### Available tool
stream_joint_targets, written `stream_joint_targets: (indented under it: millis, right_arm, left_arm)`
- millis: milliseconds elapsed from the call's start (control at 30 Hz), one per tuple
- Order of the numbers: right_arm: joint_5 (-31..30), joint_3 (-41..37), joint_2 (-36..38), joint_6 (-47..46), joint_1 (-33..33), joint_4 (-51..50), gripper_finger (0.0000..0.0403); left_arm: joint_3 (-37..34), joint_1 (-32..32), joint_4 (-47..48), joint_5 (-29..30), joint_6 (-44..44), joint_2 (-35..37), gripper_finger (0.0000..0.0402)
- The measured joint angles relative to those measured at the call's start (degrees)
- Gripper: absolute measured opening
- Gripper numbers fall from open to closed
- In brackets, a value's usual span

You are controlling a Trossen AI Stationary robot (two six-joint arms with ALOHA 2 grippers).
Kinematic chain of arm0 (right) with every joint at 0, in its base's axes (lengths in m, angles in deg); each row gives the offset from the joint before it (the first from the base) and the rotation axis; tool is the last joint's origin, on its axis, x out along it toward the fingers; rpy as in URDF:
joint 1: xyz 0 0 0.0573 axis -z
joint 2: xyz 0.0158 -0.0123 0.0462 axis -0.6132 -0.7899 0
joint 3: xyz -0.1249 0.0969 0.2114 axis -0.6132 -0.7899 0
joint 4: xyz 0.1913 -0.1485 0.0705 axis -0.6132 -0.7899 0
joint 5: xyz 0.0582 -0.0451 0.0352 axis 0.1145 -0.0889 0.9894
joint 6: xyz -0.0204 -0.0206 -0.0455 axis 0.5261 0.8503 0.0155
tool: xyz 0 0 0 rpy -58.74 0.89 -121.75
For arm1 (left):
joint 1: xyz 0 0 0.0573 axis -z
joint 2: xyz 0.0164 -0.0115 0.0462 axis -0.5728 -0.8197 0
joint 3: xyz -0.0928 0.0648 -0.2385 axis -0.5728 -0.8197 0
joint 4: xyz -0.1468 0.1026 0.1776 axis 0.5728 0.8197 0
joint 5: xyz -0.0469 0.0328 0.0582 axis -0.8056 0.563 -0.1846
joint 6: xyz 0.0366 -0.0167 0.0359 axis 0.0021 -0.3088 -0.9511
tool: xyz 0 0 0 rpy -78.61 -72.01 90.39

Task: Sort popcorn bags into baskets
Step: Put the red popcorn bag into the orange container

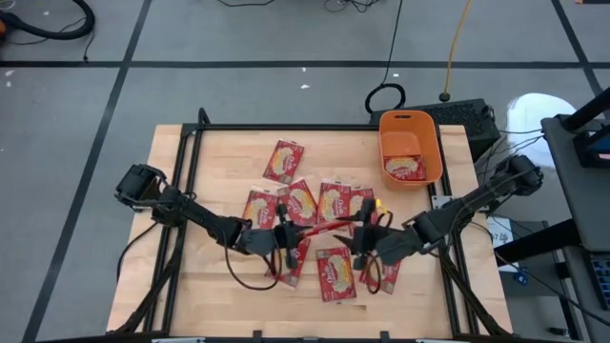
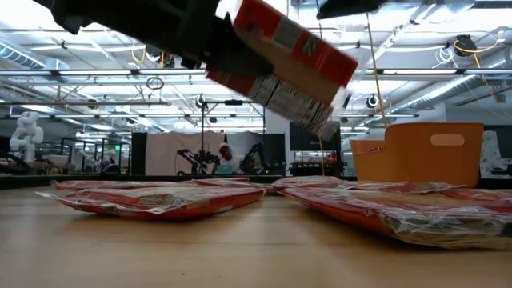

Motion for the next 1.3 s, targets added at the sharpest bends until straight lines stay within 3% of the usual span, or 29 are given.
stream_joint_targets:
  millis: [167, 333, 533, 733, 1067, 1300]
  right_arm:
    - [5.76, 11.16, -5.54, 0.48, 1.72, -11.14, 0.0213]
    - [9.14, 17.47, -11.48, 0.62, 4.57, -20.12, 0.0212]
    - [10.82, 18.31, -16.08, 1.21, 8.18, -21.38, 0.0212]
    - [16.46, 18.34, -18.76, 1.23, 10.83, -21.74, 0.0205]
    - [20.97, 18.34, -19.32, 3.25, 11.88, -22.07, 0.0095]
    - [21.09, 18.31, -19.01, 4.33, 11.83, -22.13, 0.0018]
  left_arm:
    - [0.0, -0.28, 3.56, -0.06, 2.59, 0.0, 0.0041]
    - [0.0, -0.27, 3.09, -0.06, 1.75, 0.0, 0.0049]
    - [0.0, -0.27, 3.68, -1.72, 1.25, 0.0, 0.0028]
    - [0.0, -0.29, 3.94, -2.1, 0.63, 0.0, 0.0045]
    - [0.0, -0.29, 3.93, -2.1, 0.04, 0.0, 0.0027]
    - [0.04, -0.32, 4.08, -1.89, 1.59, 0.0, 0.0051]
